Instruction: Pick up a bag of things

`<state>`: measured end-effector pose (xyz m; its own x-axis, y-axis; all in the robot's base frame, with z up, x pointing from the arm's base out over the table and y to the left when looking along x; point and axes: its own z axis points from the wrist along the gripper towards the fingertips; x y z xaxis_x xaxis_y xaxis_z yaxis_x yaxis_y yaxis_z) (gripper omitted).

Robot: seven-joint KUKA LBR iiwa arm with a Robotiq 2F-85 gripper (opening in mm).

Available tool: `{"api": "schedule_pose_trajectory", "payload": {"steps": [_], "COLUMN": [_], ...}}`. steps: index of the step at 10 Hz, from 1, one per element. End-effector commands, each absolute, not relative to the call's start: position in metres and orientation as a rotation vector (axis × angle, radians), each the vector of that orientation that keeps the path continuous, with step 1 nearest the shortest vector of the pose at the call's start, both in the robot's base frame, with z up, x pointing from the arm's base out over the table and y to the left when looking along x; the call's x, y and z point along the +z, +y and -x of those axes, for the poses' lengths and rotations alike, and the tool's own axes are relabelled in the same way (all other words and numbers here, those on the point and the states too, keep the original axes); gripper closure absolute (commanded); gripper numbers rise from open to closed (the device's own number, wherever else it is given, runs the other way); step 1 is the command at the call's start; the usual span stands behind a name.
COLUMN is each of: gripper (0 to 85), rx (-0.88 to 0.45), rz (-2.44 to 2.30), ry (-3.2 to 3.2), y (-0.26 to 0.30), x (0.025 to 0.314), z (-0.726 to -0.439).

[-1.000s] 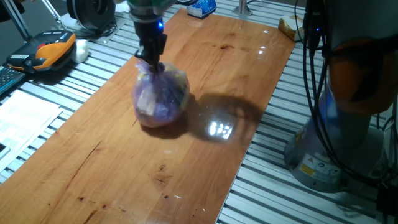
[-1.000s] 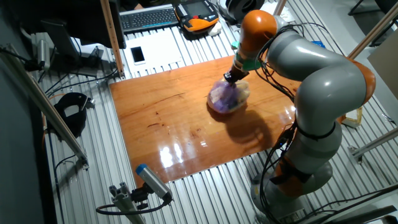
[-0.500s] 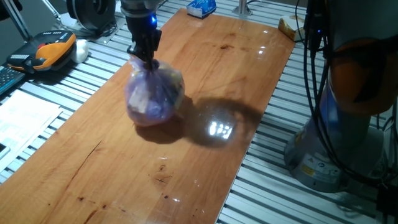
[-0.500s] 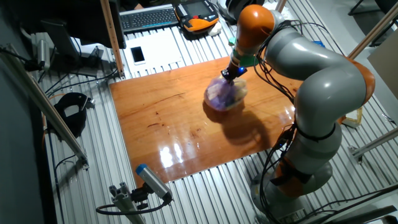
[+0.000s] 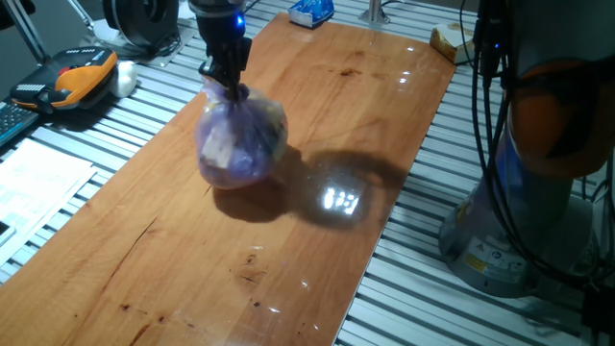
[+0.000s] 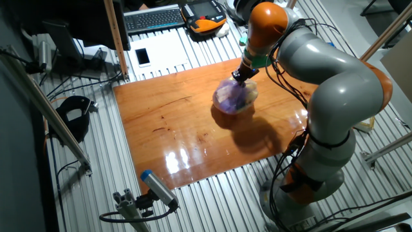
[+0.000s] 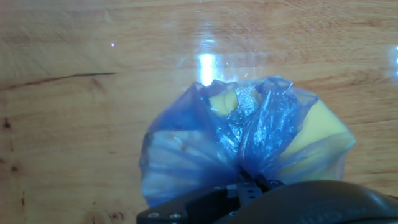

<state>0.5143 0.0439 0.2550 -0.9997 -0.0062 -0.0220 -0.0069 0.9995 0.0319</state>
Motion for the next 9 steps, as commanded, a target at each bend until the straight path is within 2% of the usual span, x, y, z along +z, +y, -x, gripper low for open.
{"api": "schedule_pose_trajectory", "payload": {"steps": [1,9], "gripper": [85.0,85.0], "rx": [0.041,0.024], "rz": [0.015,0.044], "ry": [3.118,3.122], "y": [0.0439,0.0443], "x": [0.2568,0.2608], "z": [-0.5125,-0.5076]}}
